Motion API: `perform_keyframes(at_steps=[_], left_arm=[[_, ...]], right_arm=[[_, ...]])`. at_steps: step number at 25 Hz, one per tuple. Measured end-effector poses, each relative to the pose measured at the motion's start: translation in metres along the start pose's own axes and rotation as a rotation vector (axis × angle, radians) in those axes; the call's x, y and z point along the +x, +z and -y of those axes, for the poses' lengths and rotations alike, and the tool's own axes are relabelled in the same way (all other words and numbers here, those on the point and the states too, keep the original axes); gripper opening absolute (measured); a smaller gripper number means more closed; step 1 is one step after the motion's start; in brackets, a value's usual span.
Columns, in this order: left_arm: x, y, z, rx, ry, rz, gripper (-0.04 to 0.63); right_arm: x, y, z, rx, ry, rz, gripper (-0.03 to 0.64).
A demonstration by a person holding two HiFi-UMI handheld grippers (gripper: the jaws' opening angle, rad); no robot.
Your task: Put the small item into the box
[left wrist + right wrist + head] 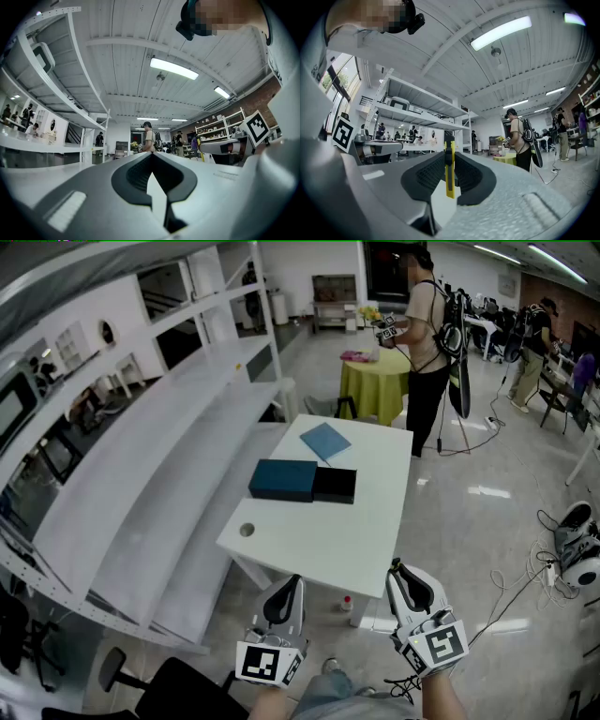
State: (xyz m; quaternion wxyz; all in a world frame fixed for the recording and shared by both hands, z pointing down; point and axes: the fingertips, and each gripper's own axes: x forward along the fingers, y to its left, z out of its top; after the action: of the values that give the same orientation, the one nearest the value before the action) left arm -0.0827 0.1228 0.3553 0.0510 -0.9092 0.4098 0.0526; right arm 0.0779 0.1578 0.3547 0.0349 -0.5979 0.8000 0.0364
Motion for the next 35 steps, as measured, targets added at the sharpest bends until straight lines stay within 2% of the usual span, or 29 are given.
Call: perform_keyframes(at_steps=[15,21,35], left_arm=[[0.026,-0.006,-0.021,-0.002,-0.017,0.001,0.017],[0.039,-0.008,-0.037,-0.006,-0.023,0.002,0.017],[0.071,-0.021,-0.066,-0.034,-0.072,-0.005,0.017]], right_arm=[[0.030,-0.016,0.011,0.002,-0.023,-0.018,0.066],[0.051,-0.017,0.016,0.035,-0.029,-0.007,0.066],[0.087,-0.025,0.015,0.036,-0.051,-0.031,0.066]])
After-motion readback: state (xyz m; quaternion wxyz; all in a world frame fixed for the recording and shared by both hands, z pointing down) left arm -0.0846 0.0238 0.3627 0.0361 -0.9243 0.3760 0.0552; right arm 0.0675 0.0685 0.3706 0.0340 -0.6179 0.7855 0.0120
